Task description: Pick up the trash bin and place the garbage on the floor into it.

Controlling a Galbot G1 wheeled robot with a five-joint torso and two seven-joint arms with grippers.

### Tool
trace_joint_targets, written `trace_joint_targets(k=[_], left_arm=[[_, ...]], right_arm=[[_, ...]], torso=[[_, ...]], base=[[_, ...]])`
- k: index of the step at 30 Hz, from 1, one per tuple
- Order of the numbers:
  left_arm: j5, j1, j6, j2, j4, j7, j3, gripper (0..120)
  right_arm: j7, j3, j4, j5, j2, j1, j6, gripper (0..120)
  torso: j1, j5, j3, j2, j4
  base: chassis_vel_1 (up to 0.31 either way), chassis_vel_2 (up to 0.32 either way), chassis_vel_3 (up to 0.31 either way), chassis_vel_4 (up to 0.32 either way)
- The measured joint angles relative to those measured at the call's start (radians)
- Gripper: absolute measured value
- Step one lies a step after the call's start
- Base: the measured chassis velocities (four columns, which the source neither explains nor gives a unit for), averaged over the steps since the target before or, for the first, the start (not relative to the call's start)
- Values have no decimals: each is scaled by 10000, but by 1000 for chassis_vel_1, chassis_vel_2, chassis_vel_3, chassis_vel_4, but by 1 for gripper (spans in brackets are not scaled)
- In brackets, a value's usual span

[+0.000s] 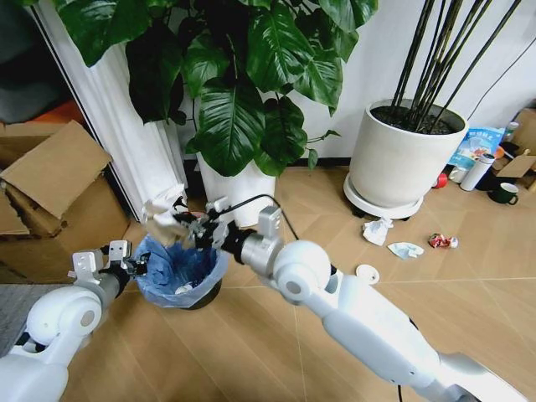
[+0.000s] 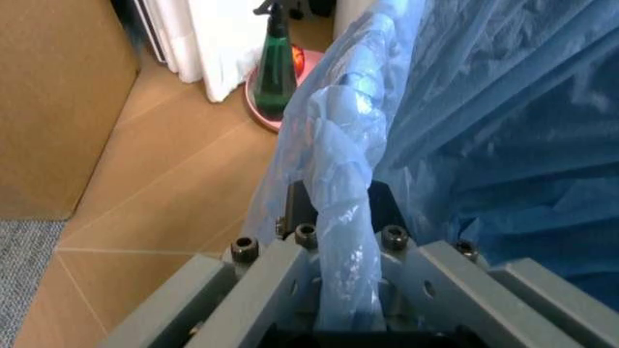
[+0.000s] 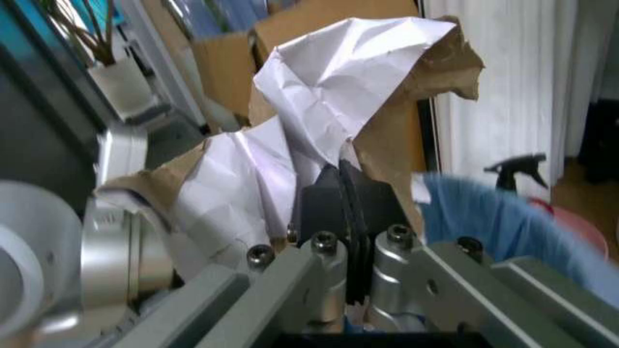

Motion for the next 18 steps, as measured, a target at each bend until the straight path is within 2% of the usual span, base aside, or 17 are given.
trace_joint_targets(k=[6, 8, 10, 12, 13, 16, 17, 18], left_arm=[[0, -10, -33, -25, -18, -30, -45, 0], [0, -20, -39, -25, -18, -34, -56, 0], [0, -34, -46, -26, -28, -36, -83, 0], [22, -40, -62, -62, -34, -39, -100, 0], [22, -40, -62, -62, -34, -39, -100, 0], [100, -27, -178, -265, -54, -154, -134, 0], [100, -27, -178, -265, -54, -154, -134, 0], [151, 5, -229, -338, -64, -164, -157, 0]], right_arm=[[221, -312, -171, -76, 83, 1, -112, 23], [236, -336, -201, -104, 82, 1, -112, 26], [265, -337, -240, -193, 78, 0, -96, 36], [335, -246, -241, -223, 87, 2, -63, 45], [335, -246, -241, -223, 87, 2, -63, 45], [663, 244, -239, -354, 171, 60, -26, 59], [663, 244, -239, -354, 171, 60, -26, 59], [784, 479, -274, -490, 183, 69, 4, 65]], torso=[[0, 1, 0, 0, 2], [0, 2, 0, 0, 1], [0, 2, 0, 0, 1], [0, 3, 0, 0, 1], [0, 3, 0, 0, 1], [0, 3, 0, 0, 1], [0, 3, 0, 0, 1], [0, 2, 0, 0, 1]], base=[[0, 0, 0, 0], [0, 0, 0, 0], [0, 0, 0, 0], [0, 0, 0, 0], [0, 0, 0, 0], [0, 0, 0, 0], [0, 0, 0, 0], [0, 0, 0, 0]])
